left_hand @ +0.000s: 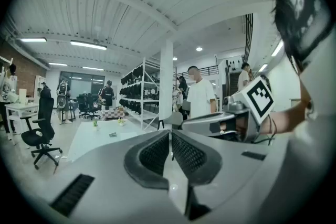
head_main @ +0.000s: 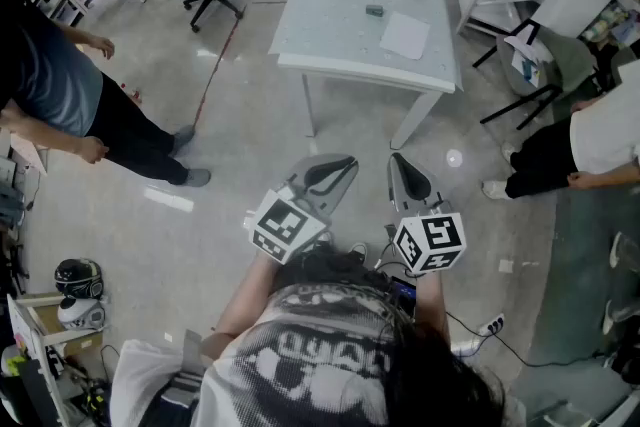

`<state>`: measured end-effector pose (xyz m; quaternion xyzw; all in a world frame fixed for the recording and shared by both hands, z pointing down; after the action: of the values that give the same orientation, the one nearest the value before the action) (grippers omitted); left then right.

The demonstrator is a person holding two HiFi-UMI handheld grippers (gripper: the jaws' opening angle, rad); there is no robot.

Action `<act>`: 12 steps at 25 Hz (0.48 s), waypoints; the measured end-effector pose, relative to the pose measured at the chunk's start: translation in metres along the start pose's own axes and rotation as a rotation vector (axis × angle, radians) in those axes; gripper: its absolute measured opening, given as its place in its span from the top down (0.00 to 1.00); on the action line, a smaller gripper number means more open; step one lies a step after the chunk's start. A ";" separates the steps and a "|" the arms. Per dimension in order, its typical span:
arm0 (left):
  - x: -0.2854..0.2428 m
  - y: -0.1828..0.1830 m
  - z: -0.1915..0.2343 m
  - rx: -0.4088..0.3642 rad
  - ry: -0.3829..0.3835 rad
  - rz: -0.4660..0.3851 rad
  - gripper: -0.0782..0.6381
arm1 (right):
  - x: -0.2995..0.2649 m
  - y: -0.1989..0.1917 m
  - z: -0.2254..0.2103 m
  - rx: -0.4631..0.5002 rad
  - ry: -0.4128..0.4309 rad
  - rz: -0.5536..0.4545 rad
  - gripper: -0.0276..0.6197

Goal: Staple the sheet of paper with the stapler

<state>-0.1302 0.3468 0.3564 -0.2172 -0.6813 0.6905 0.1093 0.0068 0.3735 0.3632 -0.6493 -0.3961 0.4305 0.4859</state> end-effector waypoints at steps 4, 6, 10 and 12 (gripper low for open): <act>-0.008 -0.001 -0.005 0.000 0.000 0.010 0.87 | 0.004 -0.003 -0.009 -0.014 -0.002 0.002 0.97; -0.015 -0.002 -0.008 0.000 0.000 0.015 0.87 | 0.008 -0.005 -0.016 -0.026 -0.006 -0.002 0.97; -0.030 -0.003 -0.014 -0.003 0.008 0.023 0.87 | 0.013 -0.008 -0.032 -0.041 0.000 -0.005 0.97; -0.036 -0.003 -0.018 0.000 0.014 0.025 0.87 | 0.016 -0.009 -0.040 -0.045 0.005 -0.003 0.97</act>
<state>-0.0910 0.3468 0.3649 -0.2306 -0.6779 0.6900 0.1056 0.0482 0.3785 0.3750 -0.6606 -0.4054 0.4194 0.4726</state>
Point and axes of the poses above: the fingertips, and each gripper's own axes: x backward along the fingers, z to its left, y out of its top, the point moved 6 cm from there along x, backward along the fingers, and after that the axes turned 1 degree about -x, right-handed, at the moved point
